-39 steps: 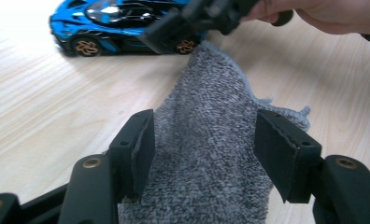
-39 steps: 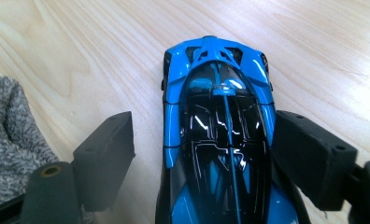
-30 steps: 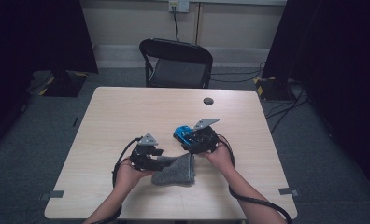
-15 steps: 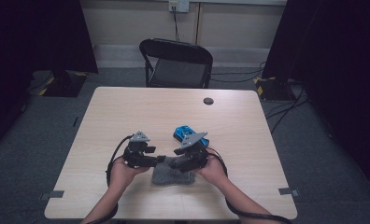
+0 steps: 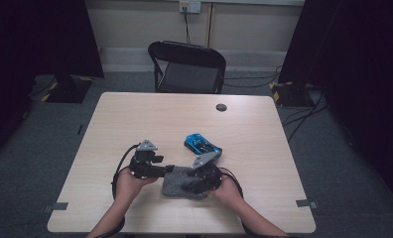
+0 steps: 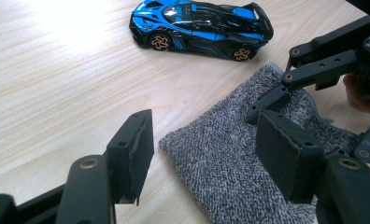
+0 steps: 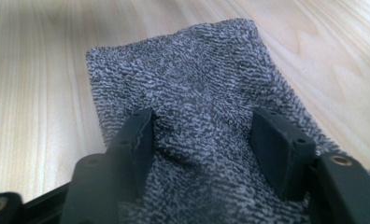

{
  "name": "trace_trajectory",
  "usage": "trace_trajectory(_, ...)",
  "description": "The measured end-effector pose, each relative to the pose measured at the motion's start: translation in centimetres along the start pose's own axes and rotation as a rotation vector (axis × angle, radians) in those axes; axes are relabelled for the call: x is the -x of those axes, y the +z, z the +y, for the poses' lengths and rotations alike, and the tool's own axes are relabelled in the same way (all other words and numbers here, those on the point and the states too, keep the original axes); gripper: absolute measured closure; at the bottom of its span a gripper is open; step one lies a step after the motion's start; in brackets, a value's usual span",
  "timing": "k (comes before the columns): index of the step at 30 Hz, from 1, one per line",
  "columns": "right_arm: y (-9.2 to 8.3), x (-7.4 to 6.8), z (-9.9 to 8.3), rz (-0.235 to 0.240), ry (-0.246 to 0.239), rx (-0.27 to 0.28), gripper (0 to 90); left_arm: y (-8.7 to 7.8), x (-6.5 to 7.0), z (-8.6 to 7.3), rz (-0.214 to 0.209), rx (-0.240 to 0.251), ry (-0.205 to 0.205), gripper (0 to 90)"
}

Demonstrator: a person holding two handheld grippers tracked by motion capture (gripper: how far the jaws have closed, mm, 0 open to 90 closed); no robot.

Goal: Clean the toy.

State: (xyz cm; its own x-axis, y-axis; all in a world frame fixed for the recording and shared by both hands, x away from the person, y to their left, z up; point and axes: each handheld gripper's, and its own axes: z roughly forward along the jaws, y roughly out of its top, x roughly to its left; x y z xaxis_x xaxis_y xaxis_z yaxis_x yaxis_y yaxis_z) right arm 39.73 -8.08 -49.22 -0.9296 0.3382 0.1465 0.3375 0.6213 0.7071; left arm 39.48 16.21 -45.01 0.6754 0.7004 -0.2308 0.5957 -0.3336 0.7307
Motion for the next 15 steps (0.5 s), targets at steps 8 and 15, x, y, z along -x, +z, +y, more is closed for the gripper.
trace_trajectory(8, 0.2, -0.4, 0.4, -0.039, -0.042, -0.048, 46.1, 0.5, -0.3, 0.4, -0.011, -0.004, 0.015, 32.5)
trace_trajectory(15, -0.1, 0.3, 0.2, -0.003, 0.040, -0.041, 76.1, 1.0, -0.3, 1.2, -0.008, 0.017, 0.035, 27.6)
